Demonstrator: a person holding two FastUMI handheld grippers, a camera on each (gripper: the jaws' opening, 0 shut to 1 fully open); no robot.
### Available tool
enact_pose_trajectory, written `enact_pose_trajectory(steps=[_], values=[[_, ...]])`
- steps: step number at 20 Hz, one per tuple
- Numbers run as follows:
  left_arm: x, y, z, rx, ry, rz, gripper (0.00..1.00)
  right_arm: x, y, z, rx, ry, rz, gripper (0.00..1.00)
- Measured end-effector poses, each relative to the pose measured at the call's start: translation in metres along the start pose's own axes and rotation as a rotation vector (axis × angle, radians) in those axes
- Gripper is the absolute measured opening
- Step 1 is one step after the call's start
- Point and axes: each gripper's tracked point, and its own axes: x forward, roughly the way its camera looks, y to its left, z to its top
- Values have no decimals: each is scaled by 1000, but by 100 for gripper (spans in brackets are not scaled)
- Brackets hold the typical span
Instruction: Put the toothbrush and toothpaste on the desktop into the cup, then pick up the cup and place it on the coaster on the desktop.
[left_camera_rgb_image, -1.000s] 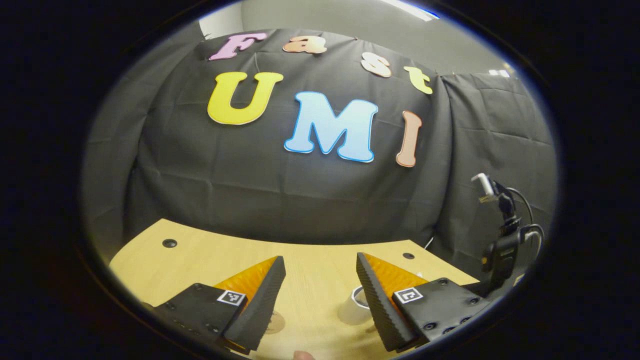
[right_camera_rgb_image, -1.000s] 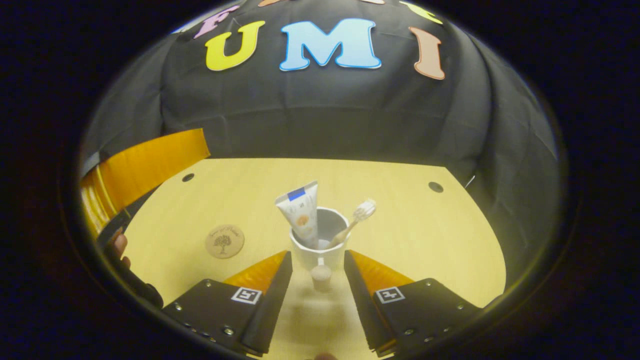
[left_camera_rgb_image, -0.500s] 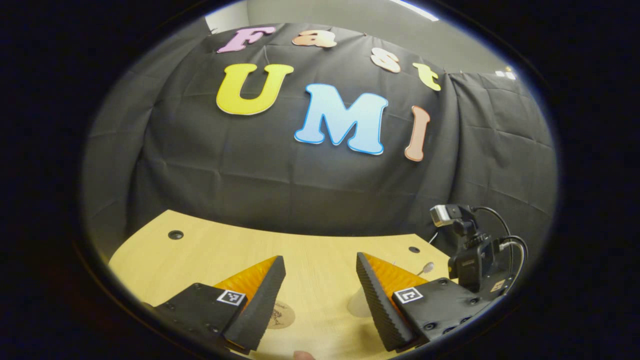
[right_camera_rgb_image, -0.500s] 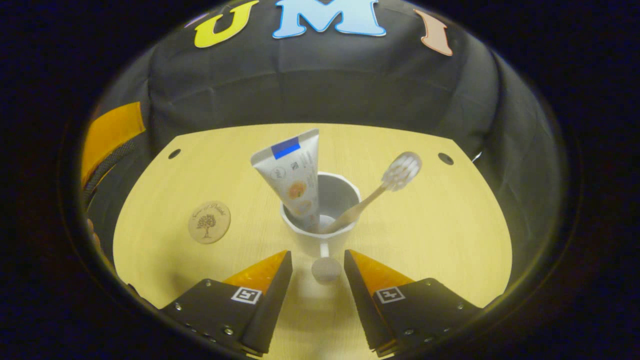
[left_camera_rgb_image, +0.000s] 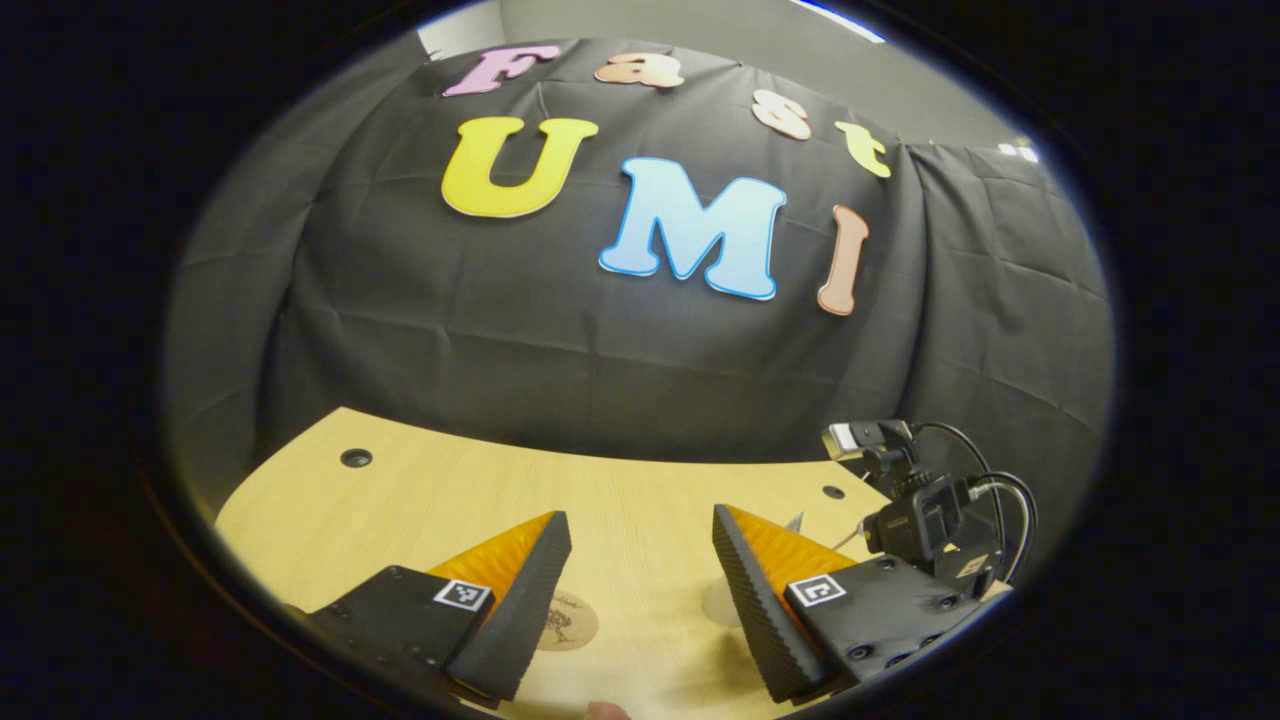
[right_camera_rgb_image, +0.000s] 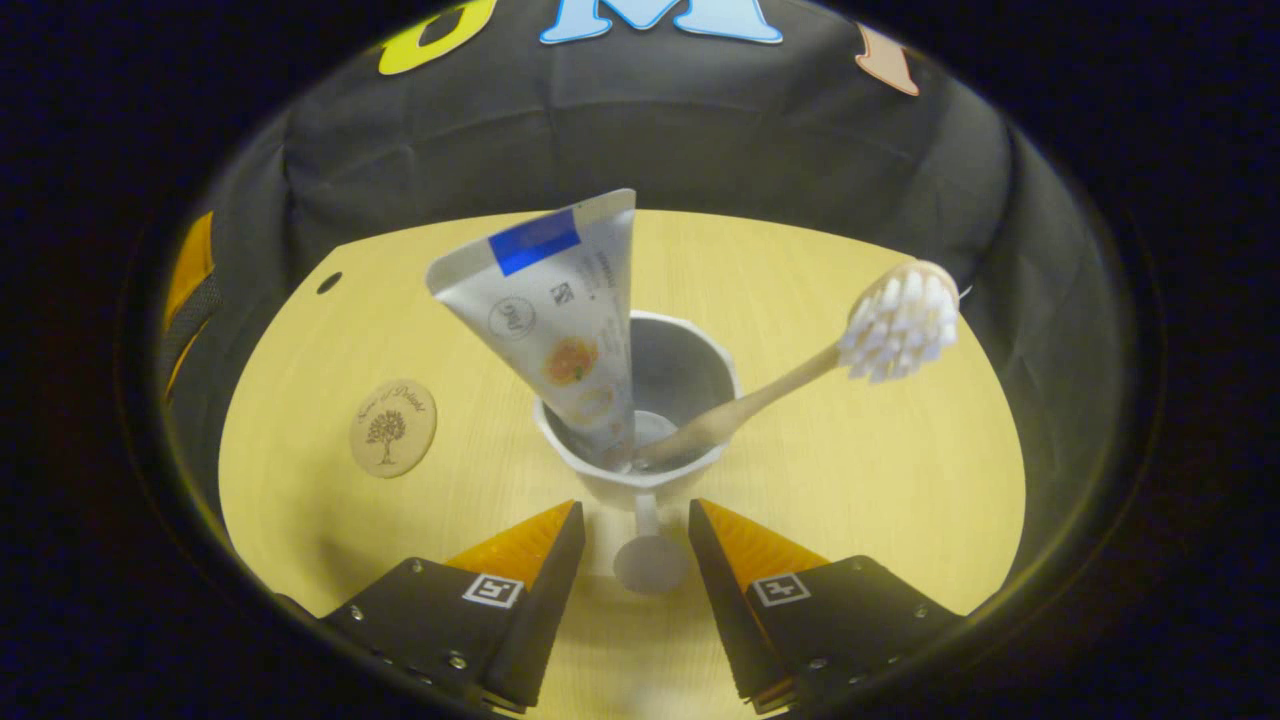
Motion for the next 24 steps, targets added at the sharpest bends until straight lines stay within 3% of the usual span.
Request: enact_pose_trajectory(steps=[3,6,10,16,24], values=[[0,4,-2,-5,6,9,92,4,-2,2,4,12,-4,68],[-2,7,-4,-7,11,16,92,3,-3,-4,7,36,-17,39],[-4,8,-4,-9,10,26,92,2,0,-8,20,61,15,25],[-11,11,-6,-19,13,41,92,2,-1,-9,22,36,28,12],[-23,16,-5,-26,9,58,92,-1,-1,-5,19,-32,43,12]])
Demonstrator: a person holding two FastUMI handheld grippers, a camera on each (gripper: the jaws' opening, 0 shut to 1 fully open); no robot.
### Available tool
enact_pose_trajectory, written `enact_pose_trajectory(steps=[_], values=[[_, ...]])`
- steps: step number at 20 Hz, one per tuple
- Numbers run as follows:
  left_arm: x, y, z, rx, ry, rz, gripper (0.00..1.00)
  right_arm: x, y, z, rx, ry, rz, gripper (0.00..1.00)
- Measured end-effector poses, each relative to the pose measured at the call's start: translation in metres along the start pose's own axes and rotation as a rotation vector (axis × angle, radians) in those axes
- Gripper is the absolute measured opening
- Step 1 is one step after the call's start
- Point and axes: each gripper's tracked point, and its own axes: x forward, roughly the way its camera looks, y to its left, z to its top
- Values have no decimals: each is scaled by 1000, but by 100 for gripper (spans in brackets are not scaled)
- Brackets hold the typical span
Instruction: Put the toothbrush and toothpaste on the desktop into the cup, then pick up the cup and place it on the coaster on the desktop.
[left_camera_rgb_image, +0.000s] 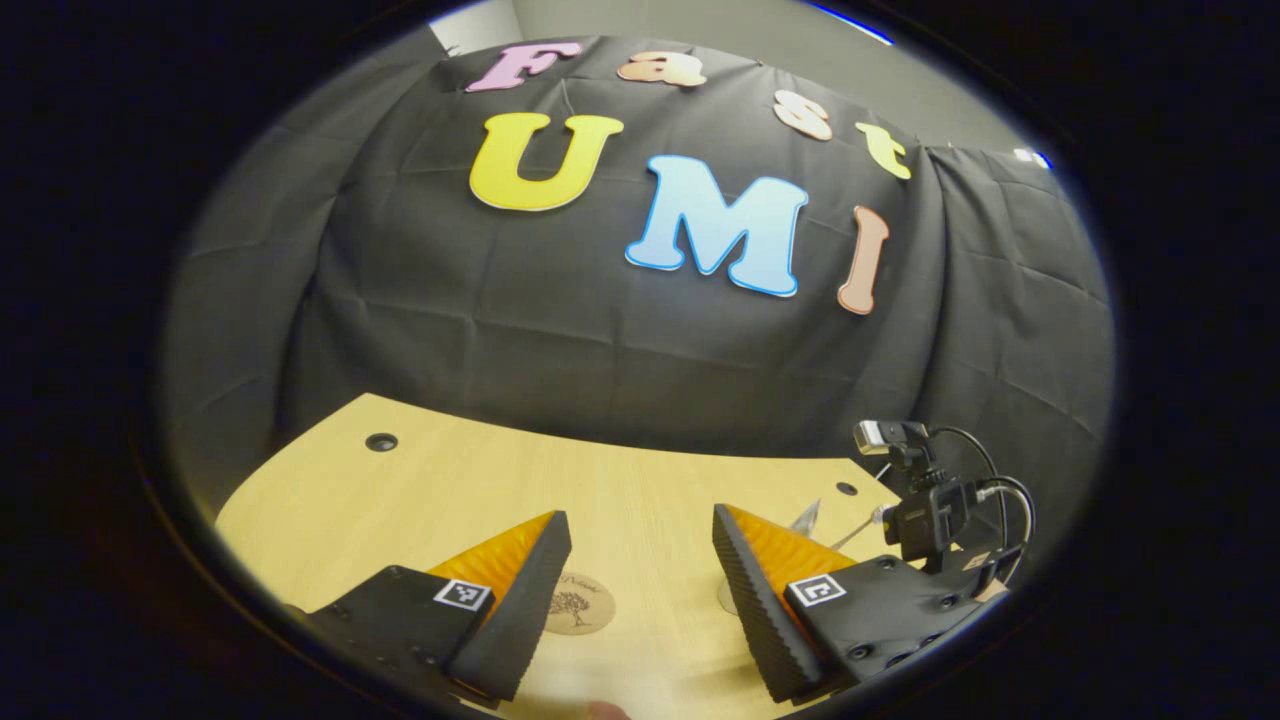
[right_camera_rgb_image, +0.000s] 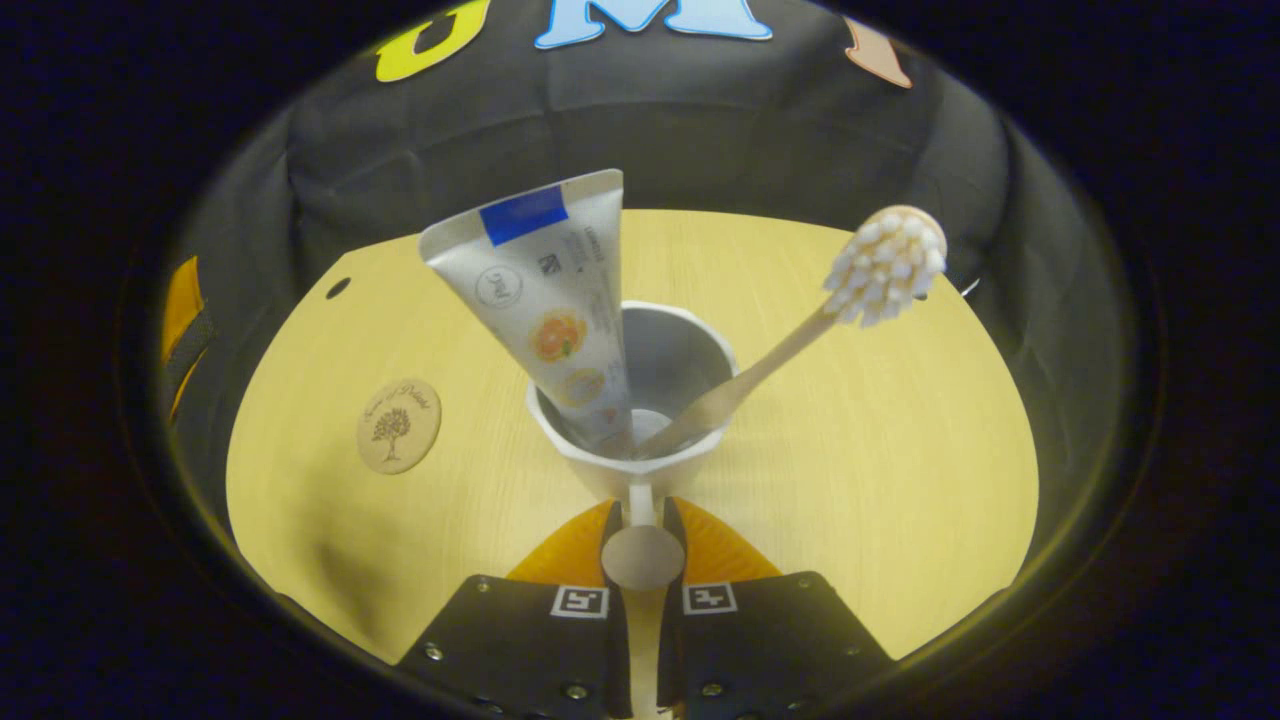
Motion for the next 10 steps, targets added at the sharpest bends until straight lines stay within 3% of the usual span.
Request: enact_pose_trajectory(steps=[3,10], values=[[-4,1,0,-1,-1,0,92,-1,3,-3,-13,-3,8,12],[-16,15,3,10,-9,21,92,-3,42,2,74,-68,126,12]])
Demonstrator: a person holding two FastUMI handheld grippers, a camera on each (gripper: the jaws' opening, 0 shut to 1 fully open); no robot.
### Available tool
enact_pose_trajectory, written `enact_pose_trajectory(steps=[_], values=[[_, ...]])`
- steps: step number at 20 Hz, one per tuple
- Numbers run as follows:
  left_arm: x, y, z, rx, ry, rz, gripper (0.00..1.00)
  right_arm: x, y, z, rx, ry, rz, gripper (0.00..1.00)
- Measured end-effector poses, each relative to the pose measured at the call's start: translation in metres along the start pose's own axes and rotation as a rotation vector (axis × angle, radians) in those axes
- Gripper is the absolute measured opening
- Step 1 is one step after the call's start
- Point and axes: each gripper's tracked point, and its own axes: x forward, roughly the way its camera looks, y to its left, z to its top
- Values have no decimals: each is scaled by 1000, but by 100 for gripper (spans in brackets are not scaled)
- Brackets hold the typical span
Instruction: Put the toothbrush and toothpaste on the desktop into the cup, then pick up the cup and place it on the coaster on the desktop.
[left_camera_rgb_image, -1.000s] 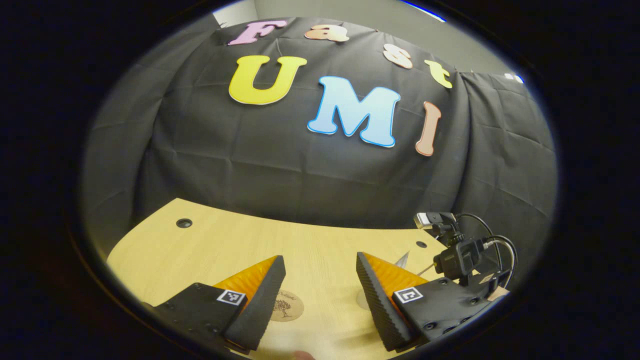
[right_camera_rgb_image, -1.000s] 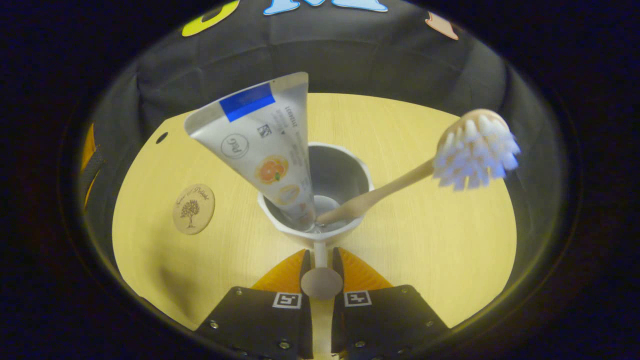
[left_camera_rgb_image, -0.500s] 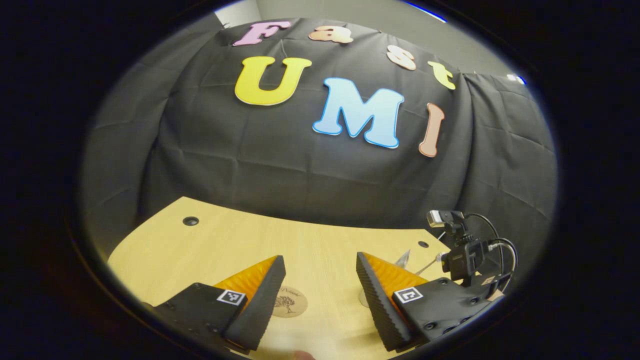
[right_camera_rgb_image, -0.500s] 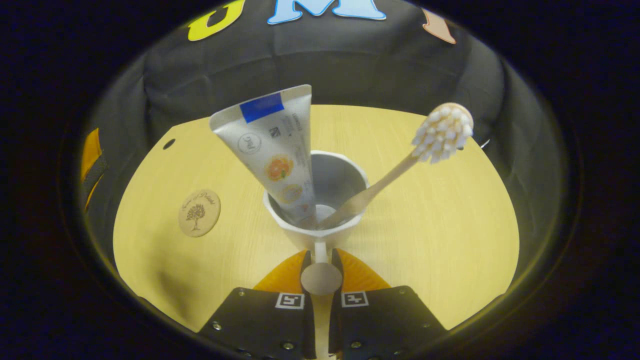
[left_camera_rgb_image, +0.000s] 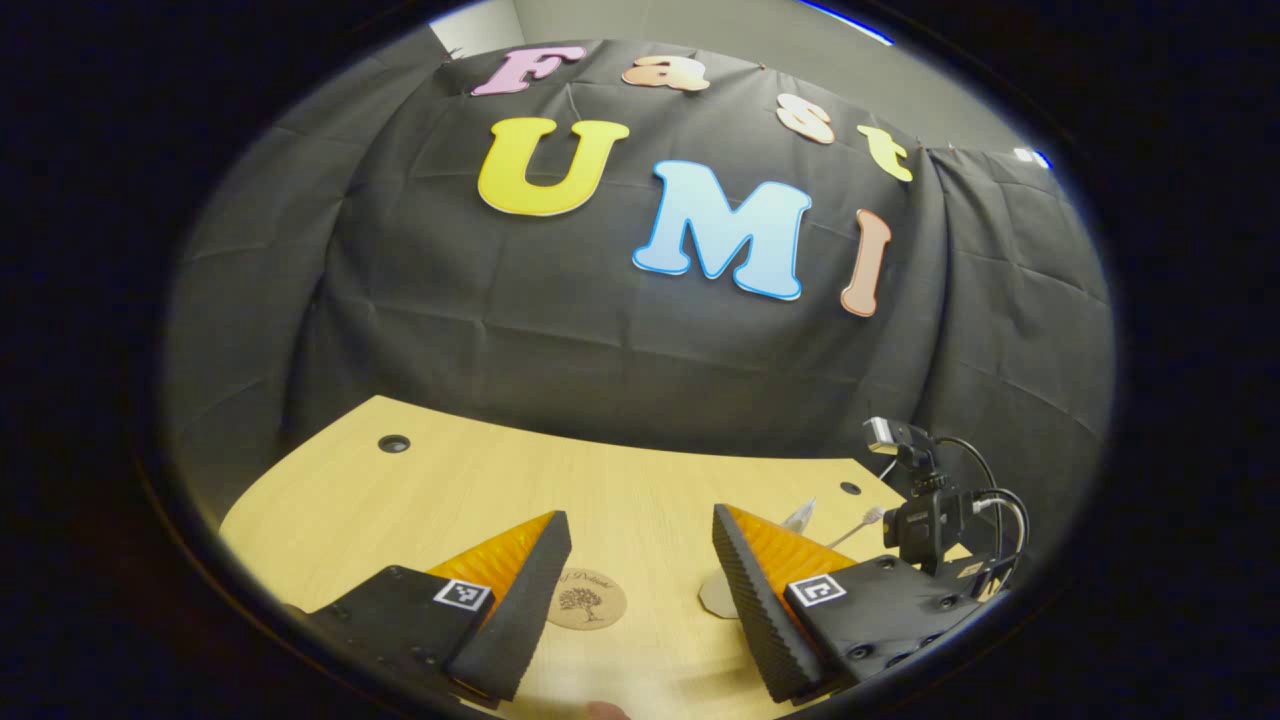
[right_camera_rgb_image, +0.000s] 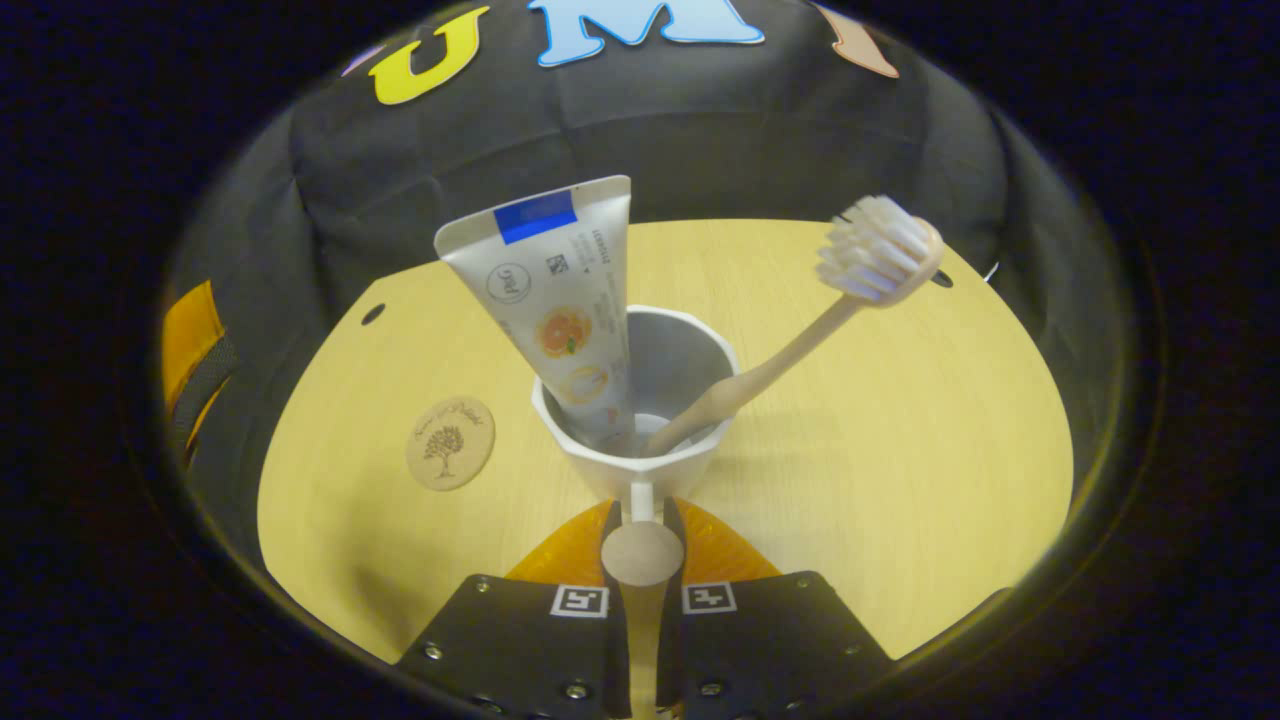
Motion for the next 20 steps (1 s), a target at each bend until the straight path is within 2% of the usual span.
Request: enact_pose_trajectory(steps=[6,14,20], values=[[-15,30,1,7,0,44,92,-3,38,5,-70,-66,29,12],[-39,58,10,0,-21,87,92,-10,62,19,-128,-63,73,12],[-51,84,19,-1,-40,128,92,8,84,39,-181,-48,98,12]])
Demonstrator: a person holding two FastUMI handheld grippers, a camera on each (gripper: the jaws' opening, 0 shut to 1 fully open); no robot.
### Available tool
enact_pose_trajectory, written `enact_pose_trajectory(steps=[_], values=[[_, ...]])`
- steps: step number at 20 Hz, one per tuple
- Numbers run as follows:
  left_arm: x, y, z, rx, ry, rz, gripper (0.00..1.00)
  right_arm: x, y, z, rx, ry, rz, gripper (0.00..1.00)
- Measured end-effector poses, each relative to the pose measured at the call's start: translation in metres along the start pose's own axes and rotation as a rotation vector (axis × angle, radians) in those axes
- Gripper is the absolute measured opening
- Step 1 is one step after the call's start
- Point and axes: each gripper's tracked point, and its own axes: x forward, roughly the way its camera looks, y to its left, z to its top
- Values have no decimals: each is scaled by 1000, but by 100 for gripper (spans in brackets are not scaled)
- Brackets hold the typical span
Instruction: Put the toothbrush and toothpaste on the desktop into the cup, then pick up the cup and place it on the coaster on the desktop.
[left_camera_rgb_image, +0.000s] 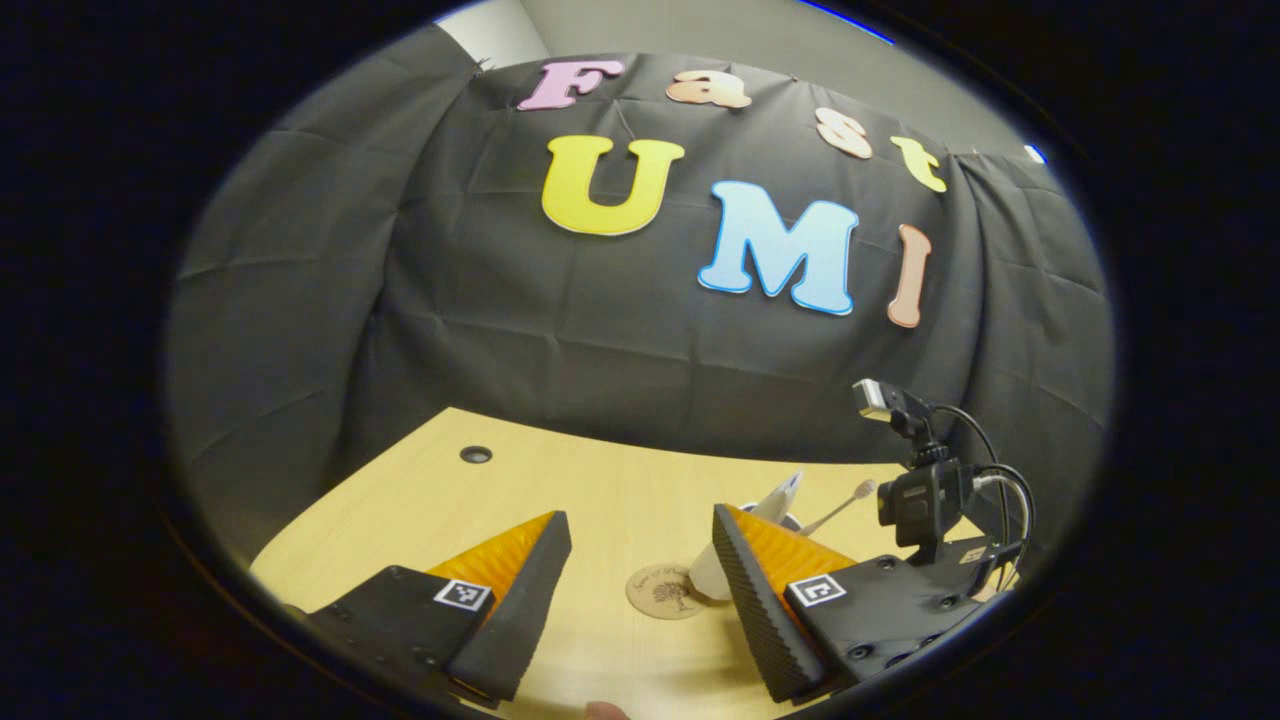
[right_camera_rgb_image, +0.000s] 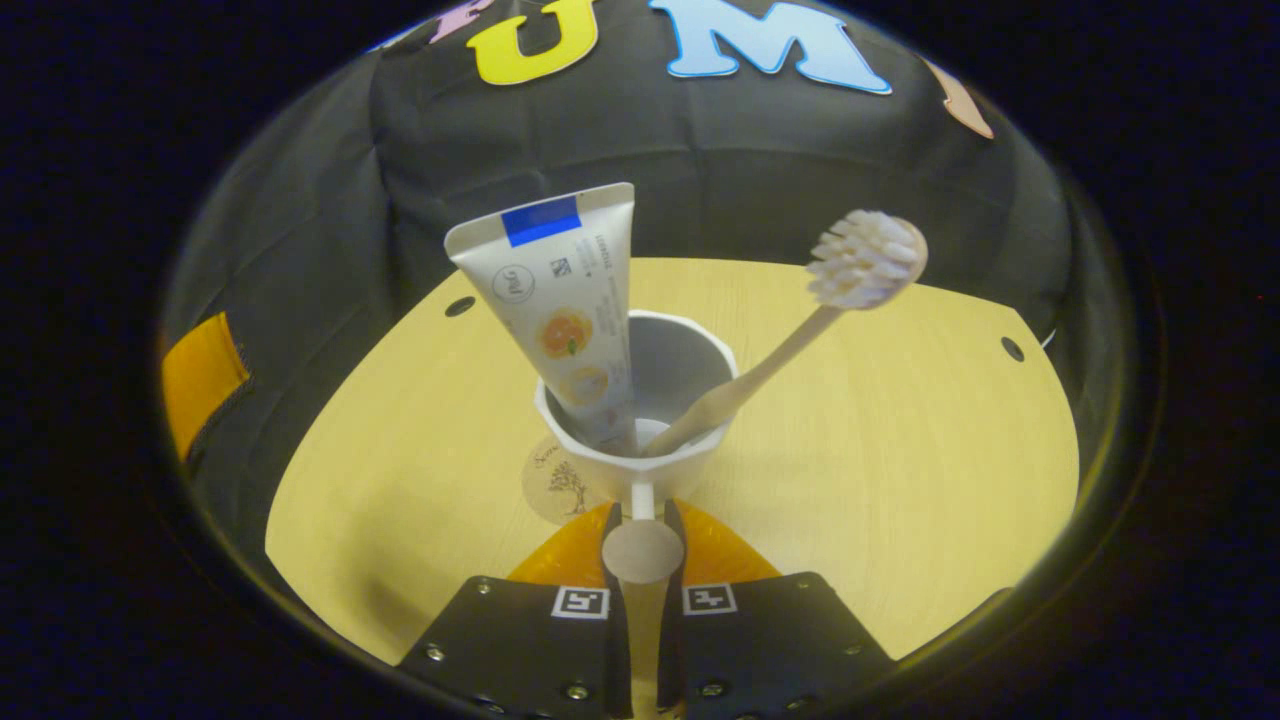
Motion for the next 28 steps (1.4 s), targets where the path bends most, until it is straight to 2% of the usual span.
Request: enact_pose_trajectory(steps=[6,15,17,23,24,26,27,28], values=[[-4,22,1,-13,-2,35,92,18,7,5,-45,42,18,12],[-7,30,5,-18,-11,61,92,15,4,6,-106,83,-2,12],[-9,30,5,-19,-13,63,92,15,3,4,-114,83,-5,16],[-9,32,6,-24,-18,72,92,12,4,6,-118,77,7,31],[-10,32,7,-23,-18,72,92,10,4,6,-119,77,2,49],[-9,29,7,-18,-21,68,92,6,3,7,-125,72,5,54],[-9,27,9,-15,-24,64,92,2,3,7,-130,71,14,61],[-9,24,11,-11,-26,60,92,-1,1,8,-140,64,6,74]])
